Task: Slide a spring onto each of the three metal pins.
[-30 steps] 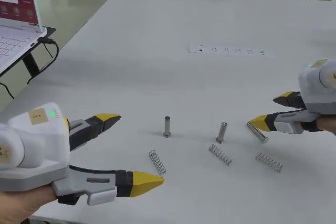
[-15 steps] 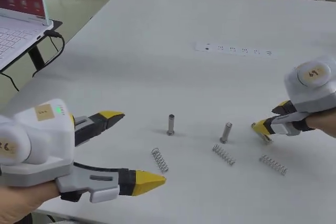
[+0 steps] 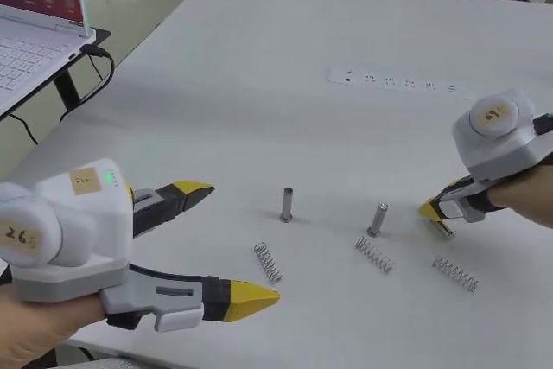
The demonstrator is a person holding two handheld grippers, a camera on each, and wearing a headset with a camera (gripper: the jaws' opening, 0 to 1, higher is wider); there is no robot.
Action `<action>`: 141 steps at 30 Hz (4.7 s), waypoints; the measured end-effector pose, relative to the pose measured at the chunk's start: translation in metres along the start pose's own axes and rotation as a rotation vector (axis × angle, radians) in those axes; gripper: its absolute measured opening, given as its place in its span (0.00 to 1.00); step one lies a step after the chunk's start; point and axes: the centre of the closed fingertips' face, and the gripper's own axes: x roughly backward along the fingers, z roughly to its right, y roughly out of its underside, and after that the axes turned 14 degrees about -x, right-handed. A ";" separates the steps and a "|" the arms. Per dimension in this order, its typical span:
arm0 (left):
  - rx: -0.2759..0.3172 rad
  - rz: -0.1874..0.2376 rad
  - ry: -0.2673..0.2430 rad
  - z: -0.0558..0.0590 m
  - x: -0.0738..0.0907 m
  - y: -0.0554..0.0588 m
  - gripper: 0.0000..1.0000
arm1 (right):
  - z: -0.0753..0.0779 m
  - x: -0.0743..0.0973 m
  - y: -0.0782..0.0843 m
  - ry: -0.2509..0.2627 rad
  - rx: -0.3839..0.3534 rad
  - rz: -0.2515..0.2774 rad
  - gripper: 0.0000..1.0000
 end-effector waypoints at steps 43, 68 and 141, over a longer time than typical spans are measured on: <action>0.014 0.015 0.001 0.000 0.000 -0.002 0.81 | 0.015 -0.015 -0.001 0.025 -0.062 -0.089 0.05; -0.017 0.011 0.042 0.010 -0.002 -0.004 0.80 | -0.017 0.035 0.011 0.016 -0.103 0.037 0.05; -0.022 0.017 0.058 0.013 -0.002 -0.004 0.79 | -0.043 0.029 0.067 -0.021 0.161 -0.168 0.11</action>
